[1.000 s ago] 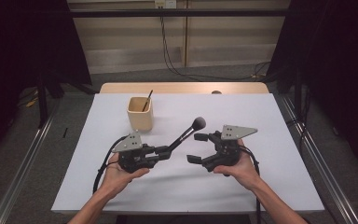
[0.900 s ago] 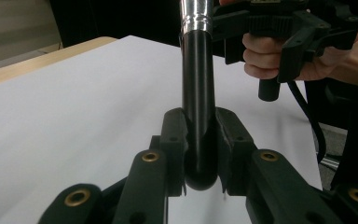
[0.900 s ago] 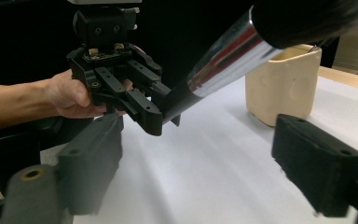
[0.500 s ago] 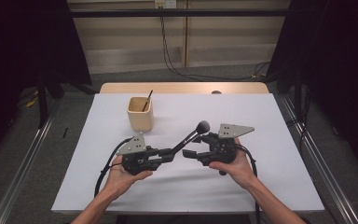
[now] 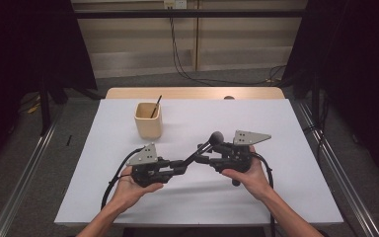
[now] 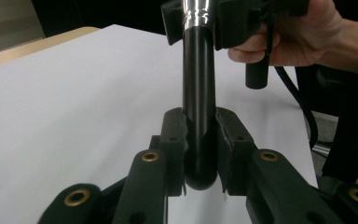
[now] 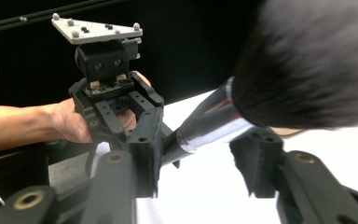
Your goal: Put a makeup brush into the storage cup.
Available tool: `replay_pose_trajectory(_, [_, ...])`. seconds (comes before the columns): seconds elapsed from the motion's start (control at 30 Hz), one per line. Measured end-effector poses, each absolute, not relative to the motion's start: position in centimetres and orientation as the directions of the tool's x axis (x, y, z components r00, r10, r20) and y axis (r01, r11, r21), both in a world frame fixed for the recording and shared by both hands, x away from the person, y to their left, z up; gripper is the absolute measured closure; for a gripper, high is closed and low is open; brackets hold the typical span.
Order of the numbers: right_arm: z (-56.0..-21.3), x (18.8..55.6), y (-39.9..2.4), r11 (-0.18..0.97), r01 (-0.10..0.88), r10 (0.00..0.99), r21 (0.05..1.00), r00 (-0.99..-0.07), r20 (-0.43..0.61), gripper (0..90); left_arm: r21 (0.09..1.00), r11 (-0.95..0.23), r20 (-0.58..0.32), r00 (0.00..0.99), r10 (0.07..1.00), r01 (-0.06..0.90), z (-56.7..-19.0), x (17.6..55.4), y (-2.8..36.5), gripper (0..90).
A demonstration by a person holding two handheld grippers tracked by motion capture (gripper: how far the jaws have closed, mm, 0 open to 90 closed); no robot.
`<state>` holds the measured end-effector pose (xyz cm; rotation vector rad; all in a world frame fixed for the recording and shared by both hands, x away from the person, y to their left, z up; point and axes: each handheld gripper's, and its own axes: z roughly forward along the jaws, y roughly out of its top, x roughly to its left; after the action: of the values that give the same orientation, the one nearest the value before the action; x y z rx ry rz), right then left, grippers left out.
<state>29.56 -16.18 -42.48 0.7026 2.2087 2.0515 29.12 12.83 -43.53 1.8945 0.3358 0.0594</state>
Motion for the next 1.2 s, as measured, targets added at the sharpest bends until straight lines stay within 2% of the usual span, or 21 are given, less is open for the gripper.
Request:
replay_pose_trajectory(0.5, [-42.50, 29.67, -16.12, -0.029, 0.343, 0.302, 0.939, -0.892, 0.335, 71.3, 0.932, -0.299, -0.126, 0.955, 0.267, 0.206, -43.99, 29.09, 12.40, 73.5])
replay_pose_trajectory(1.07, [-42.42, 29.64, -16.06, -0.023, 0.350, 0.303, 0.936, -0.890, 0.340, 72.0, 0.929, -0.288, -0.149, 0.949, 0.279, 0.230, -44.23, 29.06, 12.29, 72.0])
replay_pose_trajectory(1.2, [-42.33, 29.61, -16.10, -0.025, 0.344, 0.304, 0.939, -0.892, 0.335, 72.0, 0.927, -0.286, -0.155, 0.944, 0.293, 0.241, -44.22, 29.00, 12.29, 65.8])
